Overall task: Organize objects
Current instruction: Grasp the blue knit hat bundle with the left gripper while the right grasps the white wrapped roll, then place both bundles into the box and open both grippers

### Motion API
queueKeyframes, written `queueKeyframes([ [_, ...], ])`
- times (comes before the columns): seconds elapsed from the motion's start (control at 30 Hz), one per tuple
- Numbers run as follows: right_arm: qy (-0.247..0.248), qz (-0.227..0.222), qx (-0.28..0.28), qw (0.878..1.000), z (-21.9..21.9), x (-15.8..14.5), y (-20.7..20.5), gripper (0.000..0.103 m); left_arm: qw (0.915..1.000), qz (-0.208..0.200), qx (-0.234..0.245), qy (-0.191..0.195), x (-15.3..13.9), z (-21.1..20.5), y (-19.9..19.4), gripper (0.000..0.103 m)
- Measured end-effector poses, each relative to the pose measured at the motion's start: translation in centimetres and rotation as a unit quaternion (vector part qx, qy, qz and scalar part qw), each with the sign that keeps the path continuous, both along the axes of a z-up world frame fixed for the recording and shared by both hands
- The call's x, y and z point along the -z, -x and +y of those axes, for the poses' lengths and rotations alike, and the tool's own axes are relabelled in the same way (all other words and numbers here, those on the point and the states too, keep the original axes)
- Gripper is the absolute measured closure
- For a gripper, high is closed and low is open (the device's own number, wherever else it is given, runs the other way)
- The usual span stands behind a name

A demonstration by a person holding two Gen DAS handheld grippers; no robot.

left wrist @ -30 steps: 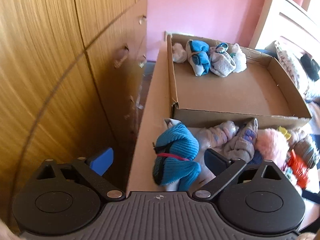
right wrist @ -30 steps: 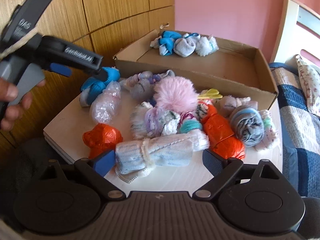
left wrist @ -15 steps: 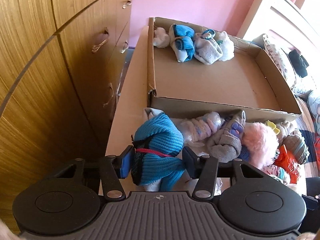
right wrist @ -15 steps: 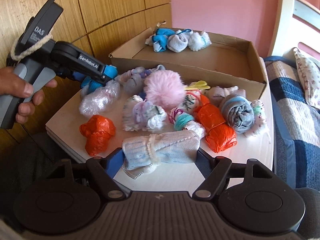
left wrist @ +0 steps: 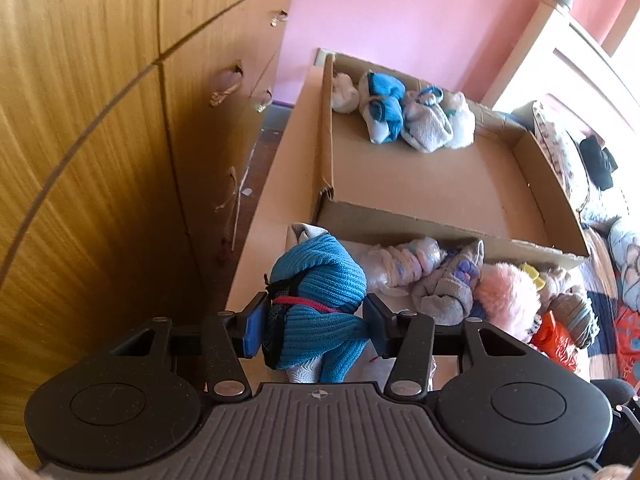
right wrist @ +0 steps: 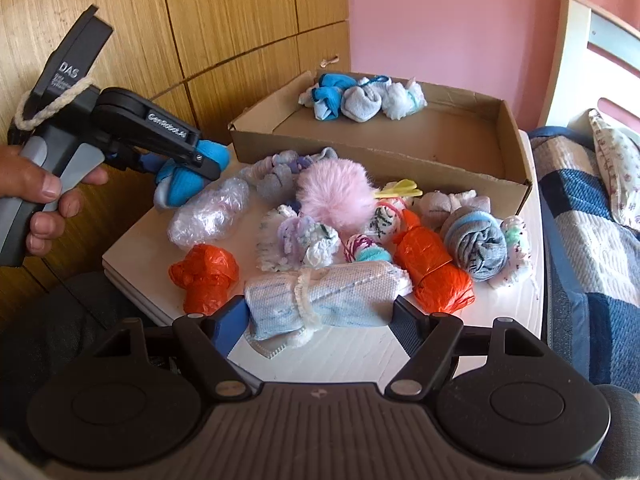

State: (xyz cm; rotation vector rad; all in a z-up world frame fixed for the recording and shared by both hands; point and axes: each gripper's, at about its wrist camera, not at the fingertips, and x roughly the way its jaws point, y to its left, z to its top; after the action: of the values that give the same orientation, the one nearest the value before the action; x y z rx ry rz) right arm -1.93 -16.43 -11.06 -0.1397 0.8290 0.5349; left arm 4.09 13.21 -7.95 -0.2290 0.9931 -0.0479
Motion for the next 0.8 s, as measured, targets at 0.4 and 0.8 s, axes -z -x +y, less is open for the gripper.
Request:
queueKeyframes([
  [0.4,-0.030,-0.060,0.020,0.998,-3.5,-6.2,-1.0,0.031,0.9981,-0.047,0.028,0.029,-6.6,-2.8,-0.9,0.046],
  [0.8,-0.009,-0.158,0.036,0.987,-6.9,-12.1,-10.0,0.031,0.9893,-0.087,0.109,0.043,-11.5,-12.5,-7.6,0.046],
])
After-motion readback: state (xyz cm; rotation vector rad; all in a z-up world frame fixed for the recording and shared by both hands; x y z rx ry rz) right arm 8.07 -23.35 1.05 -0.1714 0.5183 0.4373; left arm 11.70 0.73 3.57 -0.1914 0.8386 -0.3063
